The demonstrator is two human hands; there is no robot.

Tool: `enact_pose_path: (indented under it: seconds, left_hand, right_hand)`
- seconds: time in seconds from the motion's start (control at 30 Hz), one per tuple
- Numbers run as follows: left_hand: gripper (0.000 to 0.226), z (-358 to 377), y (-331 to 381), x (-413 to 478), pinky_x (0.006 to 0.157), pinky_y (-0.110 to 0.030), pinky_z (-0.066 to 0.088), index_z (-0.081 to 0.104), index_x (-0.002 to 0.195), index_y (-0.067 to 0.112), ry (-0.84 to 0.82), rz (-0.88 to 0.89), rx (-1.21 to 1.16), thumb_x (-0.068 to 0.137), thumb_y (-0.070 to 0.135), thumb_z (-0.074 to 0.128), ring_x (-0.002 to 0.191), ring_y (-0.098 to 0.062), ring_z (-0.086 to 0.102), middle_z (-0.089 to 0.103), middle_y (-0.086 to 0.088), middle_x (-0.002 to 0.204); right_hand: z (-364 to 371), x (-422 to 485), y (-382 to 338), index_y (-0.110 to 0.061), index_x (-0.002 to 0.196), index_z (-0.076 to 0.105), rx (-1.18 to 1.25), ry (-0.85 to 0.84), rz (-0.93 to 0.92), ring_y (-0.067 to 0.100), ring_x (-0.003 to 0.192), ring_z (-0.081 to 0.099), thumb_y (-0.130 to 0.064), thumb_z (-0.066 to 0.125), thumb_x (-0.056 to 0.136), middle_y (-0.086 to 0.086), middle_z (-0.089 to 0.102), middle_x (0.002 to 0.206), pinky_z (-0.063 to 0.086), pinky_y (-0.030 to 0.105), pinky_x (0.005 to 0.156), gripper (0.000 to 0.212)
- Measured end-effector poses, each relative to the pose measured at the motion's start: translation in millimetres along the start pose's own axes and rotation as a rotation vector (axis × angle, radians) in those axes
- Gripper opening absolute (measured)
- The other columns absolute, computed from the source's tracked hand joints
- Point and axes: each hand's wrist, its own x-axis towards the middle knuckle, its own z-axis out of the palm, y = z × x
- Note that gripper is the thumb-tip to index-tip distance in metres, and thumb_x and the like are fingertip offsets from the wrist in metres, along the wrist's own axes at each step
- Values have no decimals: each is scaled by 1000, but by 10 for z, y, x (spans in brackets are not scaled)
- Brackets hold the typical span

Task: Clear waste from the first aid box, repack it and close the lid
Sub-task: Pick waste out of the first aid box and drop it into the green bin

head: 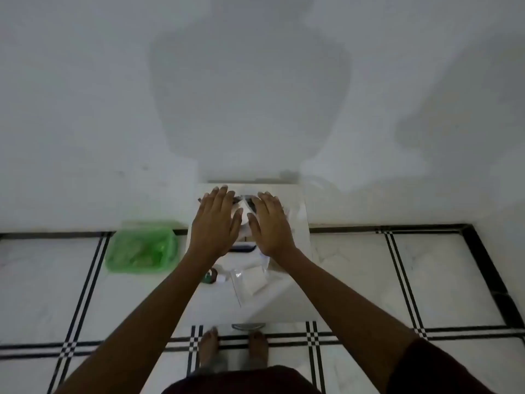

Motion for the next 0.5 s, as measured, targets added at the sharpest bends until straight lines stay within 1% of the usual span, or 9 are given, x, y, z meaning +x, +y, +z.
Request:
enact_pose_path:
  seconds: [0.07, 0.13, 0.17, 0.23, 0.3, 0.33, 0.37, 0.43, 0.5]
  left_hand:
    - [44, 97, 3, -42, 114, -45, 29, 43, 132, 7, -5, -24, -18, 96, 32, 40, 134, -32, 40, 48, -17, 140]
    - [42, 177, 18, -98, 109, -44, 36, 46, 129, 6, 2, -32, -29, 95, 30, 44, 127, -32, 47, 53, -17, 135]
    - [40, 200, 27, -105, 103, -43, 42, 48, 126, 5, 7, -47, -34, 94, 29, 45, 121, -32, 52, 58, -17, 129]
    - [34, 220, 53, -115, 83, -42, 50, 54, 117, 7, 8, -107, -39, 92, 28, 47, 102, -31, 61, 65, -14, 113]
    - [26, 245, 65, -144, 65, -36, 49, 59, 103, 11, -35, -263, -87, 91, 31, 46, 83, -26, 63, 68, -9, 96]
    - [26, 266, 85, -187, 61, -32, 48, 60, 97, 13, -73, -360, -123, 91, 33, 45, 76, -23, 62, 68, -6, 90]
    - [26, 318, 94, -260, 59, -30, 46, 60, 92, 14, -116, -463, -167, 90, 35, 46, 72, -21, 60, 67, -4, 85]
    - [26, 477, 120, -464, 62, -29, 43, 61, 88, 12, -230, -656, -263, 86, 36, 52, 71, -20, 59, 63, -2, 79]
    - [31, 728, 105, -713, 62, -29, 45, 60, 81, 7, -368, -847, -376, 80, 38, 59, 77, -26, 64, 63, -4, 74]
  right_hand:
    - [59, 2, 54, -1, 130, 46, 8, -5, -2, 32, 131, 41, -22, 44, 94, 19, 51, 135, 26, 42, 115, 41]
    - [97, 8, 86, -1, 129, 47, -2, -26, 15, 32, 130, 43, -21, 47, 94, 19, 52, 134, 28, 43, 114, 41]
    - [127, 34, 98, -2, 128, 48, -7, -37, 14, 31, 128, 45, -21, 48, 93, 18, 54, 132, 31, 43, 113, 40]
    - [148, 96, 85, -5, 122, 54, -25, -61, 7, 31, 117, 53, -19, 53, 91, 16, 61, 123, 40, 42, 105, 34]
    - [187, 187, 82, -8, 113, 60, -47, -144, 6, 28, 104, 59, -18, 57, 88, 12, 65, 112, 46, 38, 93, 27]
    - [218, 213, 86, -10, 111, 60, -76, -211, 6, 26, 100, 59, -20, 58, 87, 10, 66, 110, 47, 38, 88, 26]
    - [245, 226, 79, -11, 111, 60, -107, -291, 10, 26, 99, 59, -22, 58, 87, 10, 65, 109, 48, 38, 85, 27]
    - [321, 229, 74, -11, 112, 57, -173, -438, -6, 27, 103, 56, -27, 57, 85, 9, 63, 112, 47, 41, 84, 32]
    - [402, 210, 78, -12, 115, 54, -245, -522, -42, 27, 109, 52, -30, 56, 85, 8, 59, 116, 42, 45, 87, 35]
